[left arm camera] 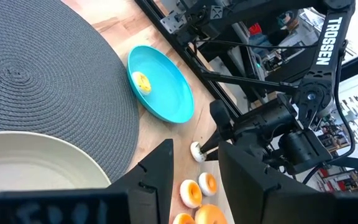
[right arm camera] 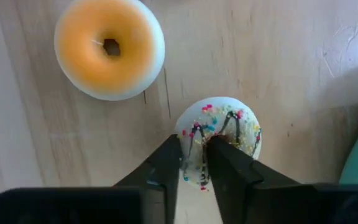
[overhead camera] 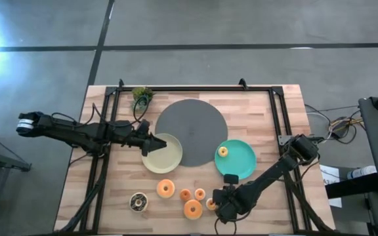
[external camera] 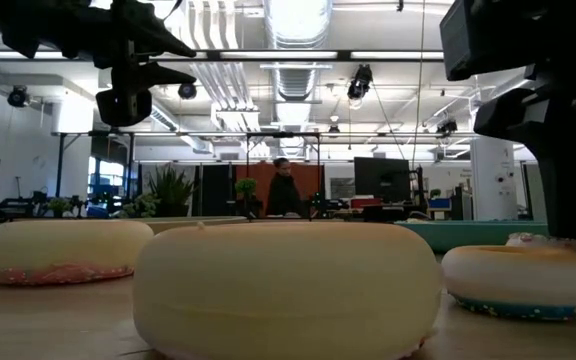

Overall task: Pick & Place donuts
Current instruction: Put the small white donut on the green plate

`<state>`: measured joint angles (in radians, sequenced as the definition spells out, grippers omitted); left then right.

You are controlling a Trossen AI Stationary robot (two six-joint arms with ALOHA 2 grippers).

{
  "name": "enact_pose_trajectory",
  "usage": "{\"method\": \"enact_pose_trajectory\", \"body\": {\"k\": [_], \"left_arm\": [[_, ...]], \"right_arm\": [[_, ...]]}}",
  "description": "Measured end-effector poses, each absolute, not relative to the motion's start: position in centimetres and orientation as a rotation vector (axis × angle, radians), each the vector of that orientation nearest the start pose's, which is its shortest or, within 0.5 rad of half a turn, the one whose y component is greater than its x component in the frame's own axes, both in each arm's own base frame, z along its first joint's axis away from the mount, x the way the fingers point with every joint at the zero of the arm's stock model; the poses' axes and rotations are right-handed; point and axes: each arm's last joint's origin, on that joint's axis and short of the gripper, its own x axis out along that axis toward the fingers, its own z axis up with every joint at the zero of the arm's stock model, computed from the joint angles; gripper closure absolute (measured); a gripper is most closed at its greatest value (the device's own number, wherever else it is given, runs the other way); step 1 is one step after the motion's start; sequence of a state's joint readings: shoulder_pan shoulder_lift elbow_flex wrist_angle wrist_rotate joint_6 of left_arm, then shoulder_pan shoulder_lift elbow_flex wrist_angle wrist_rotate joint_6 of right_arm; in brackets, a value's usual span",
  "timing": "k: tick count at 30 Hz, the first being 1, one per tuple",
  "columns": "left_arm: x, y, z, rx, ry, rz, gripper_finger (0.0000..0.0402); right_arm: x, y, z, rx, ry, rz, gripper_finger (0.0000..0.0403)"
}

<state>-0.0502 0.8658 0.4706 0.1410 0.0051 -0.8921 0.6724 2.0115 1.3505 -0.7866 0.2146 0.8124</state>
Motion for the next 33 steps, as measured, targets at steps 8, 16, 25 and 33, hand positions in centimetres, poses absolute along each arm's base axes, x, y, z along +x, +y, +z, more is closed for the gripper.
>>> {"method": "enact_pose_trajectory", "body": {"k": [8, 16, 25, 33], "left_arm": [[19.1, -1.0, 24.1, -0.882, 0.261, 0.062, 0.0301], [19.2, -1.0, 24.2, -0.86, 0.253, 0.062, 0.0301], [19.2, -1.0, 24.2, -0.854, 0.251, 0.059, 0.0301], [19.2, -1.0, 24.2, -0.855, 0.25, 0.061, 0.0301]], "right_arm": [[28.7, 22.1, 16.8, 0.144, 1.32, -0.281, 0.039], [24.7, 16.2, 22.2, 0.263, 1.241, -0.533, 0.039], [24.9, 5.9, 18.9, 0.529, 1.198, -0.604, 0.039], [24.9, 0.9, 16.8, 0.695, 1.24, -0.618, 0.0374]]}}
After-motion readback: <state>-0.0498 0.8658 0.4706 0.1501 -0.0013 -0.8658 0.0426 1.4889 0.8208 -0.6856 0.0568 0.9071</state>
